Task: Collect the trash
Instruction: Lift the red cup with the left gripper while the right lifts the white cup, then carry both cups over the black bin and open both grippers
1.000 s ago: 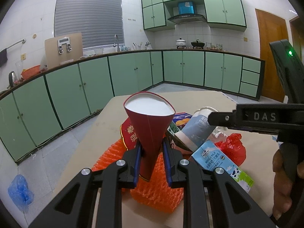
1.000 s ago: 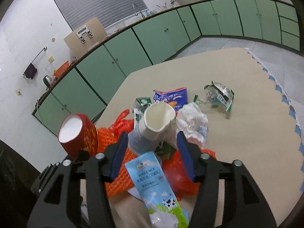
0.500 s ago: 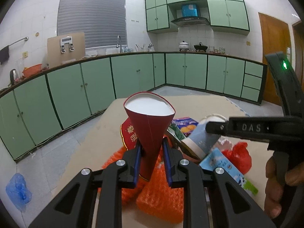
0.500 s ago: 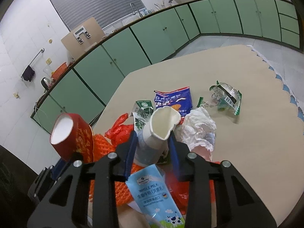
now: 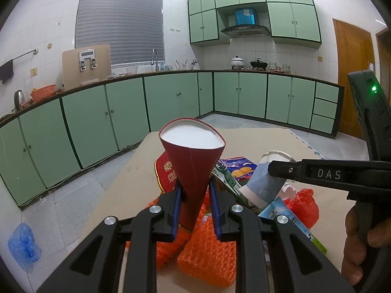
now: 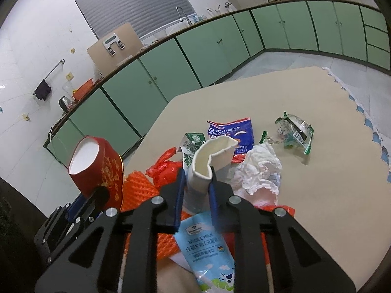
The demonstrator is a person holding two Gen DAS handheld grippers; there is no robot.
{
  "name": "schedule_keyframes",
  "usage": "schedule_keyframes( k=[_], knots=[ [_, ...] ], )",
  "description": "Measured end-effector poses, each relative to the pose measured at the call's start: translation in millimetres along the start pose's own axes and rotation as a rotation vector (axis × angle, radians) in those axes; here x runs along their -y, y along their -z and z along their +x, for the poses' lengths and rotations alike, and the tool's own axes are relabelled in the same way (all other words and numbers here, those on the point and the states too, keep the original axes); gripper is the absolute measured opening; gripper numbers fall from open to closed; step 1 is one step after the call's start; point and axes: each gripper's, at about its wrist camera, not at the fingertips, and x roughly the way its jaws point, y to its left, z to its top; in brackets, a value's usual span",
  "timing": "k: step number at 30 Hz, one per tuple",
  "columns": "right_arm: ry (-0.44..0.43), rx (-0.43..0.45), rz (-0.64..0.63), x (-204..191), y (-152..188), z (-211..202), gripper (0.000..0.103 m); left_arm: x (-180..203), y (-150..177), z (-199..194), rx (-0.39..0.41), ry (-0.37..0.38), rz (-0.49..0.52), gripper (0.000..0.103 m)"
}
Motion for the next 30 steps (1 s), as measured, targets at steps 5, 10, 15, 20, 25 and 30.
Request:
schedule_keyframes(
  k=[5, 10, 15, 20, 25, 30],
  knots=[
    [-0.011, 0.019, -0.002, -2, -3, -13, 0.017, 4, -1, -12, 0.016, -0.003, 0.007, 0.021],
    [-0.022, 0.044, -0.004, -6, -6, -31, 0.016, 11, -8, -27, 0.034, -0.007, 0.020, 0.021],
    [-0.027, 0.076, -0.007, -6, -9, -56, 0.016, 21, -15, -44, 0.052, -0.005, 0.035, 0.021],
    [-0.018, 0.119, -0.008, 2, -12, -93, 0.016, 42, -21, -57, 0.060, 0.021, 0.057, 0.021],
    [0.037, 0.171, -0.022, 31, -9, -148, 0.016, 80, -26, -68, 0.064, 0.080, 0.093, 0.021],
    [0.161, 0.192, 0.009, 97, 8, -208, 0.016, 139, -28, -74, 0.061, 0.186, 0.141, 0.021]
  ],
)
